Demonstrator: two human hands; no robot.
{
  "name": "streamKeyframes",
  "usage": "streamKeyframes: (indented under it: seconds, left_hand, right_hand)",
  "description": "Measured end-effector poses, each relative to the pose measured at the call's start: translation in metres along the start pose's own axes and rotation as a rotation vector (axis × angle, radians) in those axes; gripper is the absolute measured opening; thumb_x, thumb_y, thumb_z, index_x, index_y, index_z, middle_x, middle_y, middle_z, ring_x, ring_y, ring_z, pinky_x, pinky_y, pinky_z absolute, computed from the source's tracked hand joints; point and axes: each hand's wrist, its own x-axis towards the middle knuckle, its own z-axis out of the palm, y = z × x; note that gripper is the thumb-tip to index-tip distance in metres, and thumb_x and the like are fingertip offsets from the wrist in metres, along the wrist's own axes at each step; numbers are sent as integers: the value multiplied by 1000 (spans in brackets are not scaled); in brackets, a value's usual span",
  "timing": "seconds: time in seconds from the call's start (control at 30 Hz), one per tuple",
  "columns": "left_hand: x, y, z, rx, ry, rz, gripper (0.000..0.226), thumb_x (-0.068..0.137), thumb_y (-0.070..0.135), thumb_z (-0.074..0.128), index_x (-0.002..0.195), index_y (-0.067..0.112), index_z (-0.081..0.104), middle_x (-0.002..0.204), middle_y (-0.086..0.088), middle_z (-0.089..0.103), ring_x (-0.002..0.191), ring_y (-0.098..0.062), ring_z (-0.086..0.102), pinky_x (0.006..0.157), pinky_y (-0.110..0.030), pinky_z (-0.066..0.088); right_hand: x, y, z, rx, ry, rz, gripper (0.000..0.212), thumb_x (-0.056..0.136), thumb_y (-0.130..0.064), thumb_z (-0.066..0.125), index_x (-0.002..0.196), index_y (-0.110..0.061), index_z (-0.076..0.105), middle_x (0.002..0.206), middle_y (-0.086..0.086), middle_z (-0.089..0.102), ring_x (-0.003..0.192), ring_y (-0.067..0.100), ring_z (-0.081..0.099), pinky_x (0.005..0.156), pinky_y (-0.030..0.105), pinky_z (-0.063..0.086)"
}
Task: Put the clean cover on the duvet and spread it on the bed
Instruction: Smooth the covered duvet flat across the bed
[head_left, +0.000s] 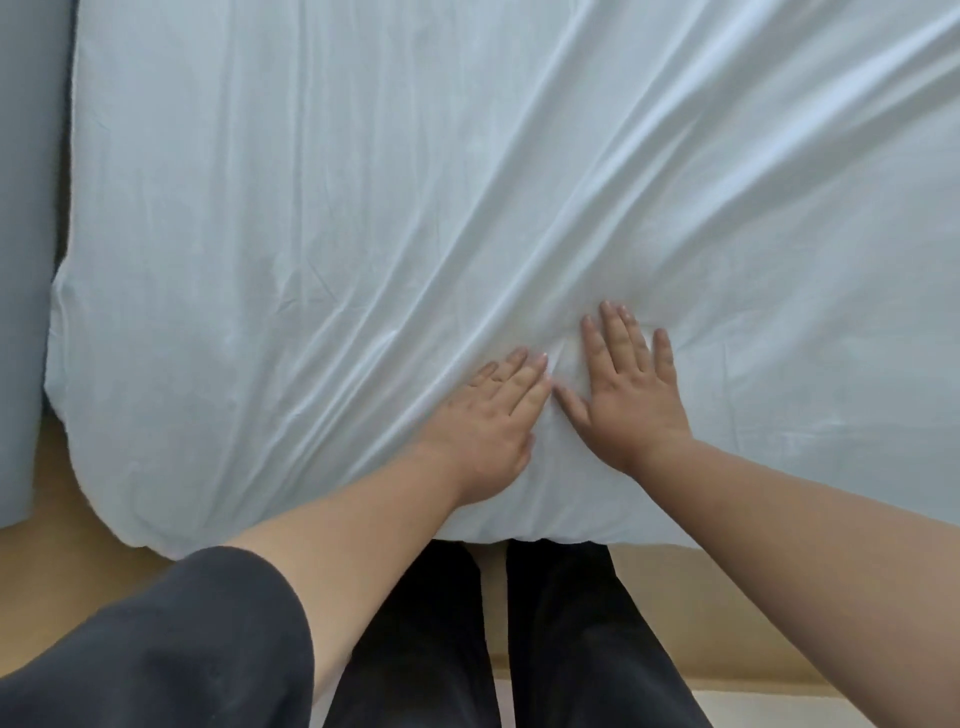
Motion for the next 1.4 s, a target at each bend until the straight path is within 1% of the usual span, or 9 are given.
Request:
streamKeyframes:
  seconds: [0.17,0.47,0.7,0.83,0.93,1.03,1.17,1.3,1.4]
  left_hand:
    - [68,34,6,30,-74,151,66,105,33,30,160,12,-1,165,-3,-15,154,-19,-14,120,-31,-20]
    - [171,45,-41,214,-105,40,71,103,44,27,159,13,-4,166,-4,-16,140,-11,-37,109,-25,-35]
    - [240,55,-56,306,-177,123,65,106,36,25,161,13,-1,168,-3,-11,154,-19,-18,115,-32,-25]
    - [253,31,-64,278,-133,171,66,103,42,27,161,19,7,169,0,-5,155,-16,-11,111,-28,-32]
    - [241,-94,-111,381,-23,-296,69,101,55,19,161,28,3,169,7,-7,155,-15,-8,121,-36,-16]
    - [170,-239,-176,396,-39,-852,77,99,62,17,162,18,7,170,-5,-3,156,-26,1,125,-48,2]
    - [100,-293,-174,191,49,-932,82,98,65,33,159,12,16,167,-16,7,155,-30,5,124,-50,10]
    - [74,-308,-156,35,401,-992,88,94,63,49,157,10,15,168,-15,3,155,-27,0,125,-47,-1]
    - [44,-335,-156,15,473,-1079,84,92,61,54,151,9,24,164,-16,14,152,-32,9,123,-48,4]
  right_hand:
    - [26,71,-17,93,9,220,85,96,-67,16,160,-20,-14,168,1,-23,153,16,-24,122,47,-18]
    - [59,127,-46,181,-59,225,80,97,-67,10,158,-26,-21,165,1,-29,152,17,-27,123,48,-16]
    - [68,148,-40,172,-299,163,81,95,-70,6,148,-25,-36,147,0,-52,137,14,-46,118,48,-25]
    - [72,150,-39,146,-344,165,80,96,-69,7,136,-26,-47,137,-1,-61,132,16,-53,115,48,-29]
    - [77,154,-36,124,-382,168,81,88,-72,0,128,-30,-56,133,-4,-66,127,14,-59,116,47,-29]
    - [82,148,-30,115,-389,223,81,86,-72,-3,126,-29,-59,133,-3,-68,125,13,-61,115,47,-30]
    - [87,125,-34,128,-362,339,79,97,-61,5,139,-22,-50,137,1,-65,130,19,-57,120,53,-21]
    - [97,85,-51,163,-234,512,80,99,-55,15,159,-12,-17,166,16,-22,154,30,-20,123,57,-4]
    - [120,51,-63,239,-211,623,88,95,-64,15,159,-10,-12,166,22,-16,154,35,-15,122,59,-1]
